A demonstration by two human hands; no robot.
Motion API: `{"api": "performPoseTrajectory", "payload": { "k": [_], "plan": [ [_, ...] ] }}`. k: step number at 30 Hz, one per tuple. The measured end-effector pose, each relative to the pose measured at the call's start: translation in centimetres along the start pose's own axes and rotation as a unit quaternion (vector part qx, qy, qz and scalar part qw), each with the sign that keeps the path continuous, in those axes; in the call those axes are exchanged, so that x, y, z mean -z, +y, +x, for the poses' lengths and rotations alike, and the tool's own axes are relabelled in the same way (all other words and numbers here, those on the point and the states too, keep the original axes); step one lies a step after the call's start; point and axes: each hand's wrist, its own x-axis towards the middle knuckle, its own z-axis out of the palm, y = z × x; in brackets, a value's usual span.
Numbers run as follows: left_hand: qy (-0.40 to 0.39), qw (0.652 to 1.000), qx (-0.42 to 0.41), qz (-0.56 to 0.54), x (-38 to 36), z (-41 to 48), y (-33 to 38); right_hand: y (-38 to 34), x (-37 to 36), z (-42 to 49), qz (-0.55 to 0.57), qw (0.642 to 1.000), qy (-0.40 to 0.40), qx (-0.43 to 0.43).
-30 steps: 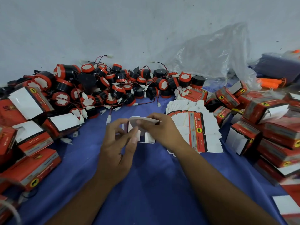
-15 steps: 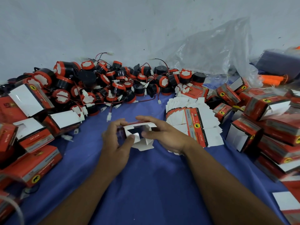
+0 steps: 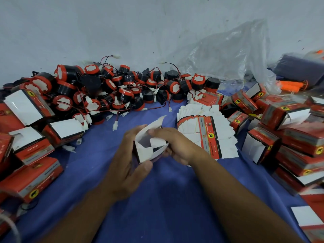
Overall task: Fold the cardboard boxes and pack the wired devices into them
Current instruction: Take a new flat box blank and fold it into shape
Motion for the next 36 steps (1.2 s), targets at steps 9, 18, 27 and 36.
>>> {"api": "performPoseTrajectory", "payload": {
  "k": [9,18,27,36],
  "plan": [
    [0.252,0.964,0.077,0.034,0.5,0.4,-0.4,-2.8,-2.4,-0.4,-0.159,0.987,0.018,-0.003],
    [0.194,0.958,-0.029,0.211,1.0,0.4,-0.8,-1.8,-4.4,-0.3,-0.056,0.995,0.004,0.084],
    [0.026,0.976,-0.095,0.194,0.0,0.9,0.6,-3.6,-1.0,-1.4,-0.042,0.993,-0.068,0.09],
    [0.134,0.961,-0.082,0.228,1.0,2.7,1.5,-3.3,-3.8,-2.2,0.181,0.983,-0.004,-0.043]
  ]
}}
